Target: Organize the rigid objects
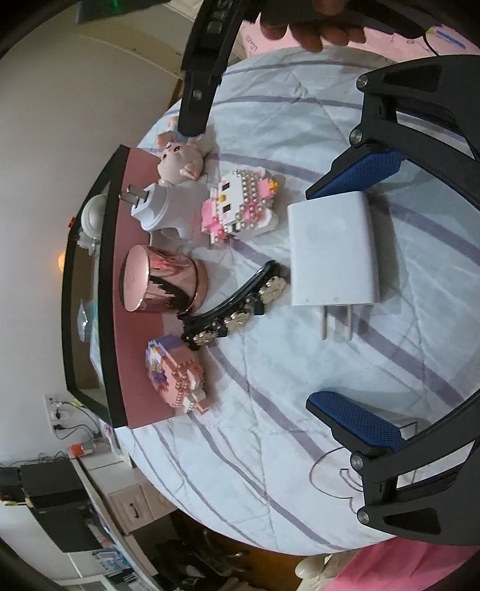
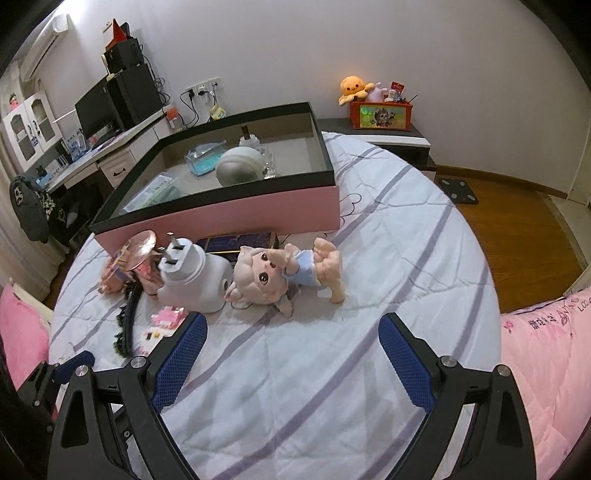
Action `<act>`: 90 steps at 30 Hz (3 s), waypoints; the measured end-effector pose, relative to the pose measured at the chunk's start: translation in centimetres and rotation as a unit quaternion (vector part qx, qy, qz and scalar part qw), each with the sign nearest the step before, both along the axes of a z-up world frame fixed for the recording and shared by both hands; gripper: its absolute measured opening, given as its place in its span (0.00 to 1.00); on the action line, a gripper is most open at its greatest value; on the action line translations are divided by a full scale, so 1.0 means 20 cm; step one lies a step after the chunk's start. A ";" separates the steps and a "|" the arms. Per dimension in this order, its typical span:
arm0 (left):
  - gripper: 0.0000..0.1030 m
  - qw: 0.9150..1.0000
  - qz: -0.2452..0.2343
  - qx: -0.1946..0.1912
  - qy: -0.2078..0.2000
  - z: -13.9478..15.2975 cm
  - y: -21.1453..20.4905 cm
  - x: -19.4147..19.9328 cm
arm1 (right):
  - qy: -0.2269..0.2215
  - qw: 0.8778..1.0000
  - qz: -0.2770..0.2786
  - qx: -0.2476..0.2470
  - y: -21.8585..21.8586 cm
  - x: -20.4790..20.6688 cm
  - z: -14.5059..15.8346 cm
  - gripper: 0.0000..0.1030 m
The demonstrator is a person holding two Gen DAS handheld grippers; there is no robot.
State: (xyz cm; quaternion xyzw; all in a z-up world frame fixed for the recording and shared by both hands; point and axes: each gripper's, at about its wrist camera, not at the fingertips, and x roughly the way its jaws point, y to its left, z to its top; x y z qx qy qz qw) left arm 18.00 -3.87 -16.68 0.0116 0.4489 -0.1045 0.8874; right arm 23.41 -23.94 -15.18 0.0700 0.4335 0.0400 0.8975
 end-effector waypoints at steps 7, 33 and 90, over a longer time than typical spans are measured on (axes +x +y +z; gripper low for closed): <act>0.83 1.000 -0.005 -0.006 -0.002 0.01 0.01 0.06 | 0.028 1.000 0.004 0.003 0.01 0.16 -0.11 0.93; 0.67 1.000 -0.004 -0.027 -0.004 0.05 0.05 0.05 | -0.003 1.000 0.027 0.014 0.02 0.12 -0.08 0.64; 0.65 0.999 -0.004 -0.022 -0.034 0.11 0.11 -0.09 | -0.016 0.997 0.072 0.003 0.08 -0.14 0.02 0.42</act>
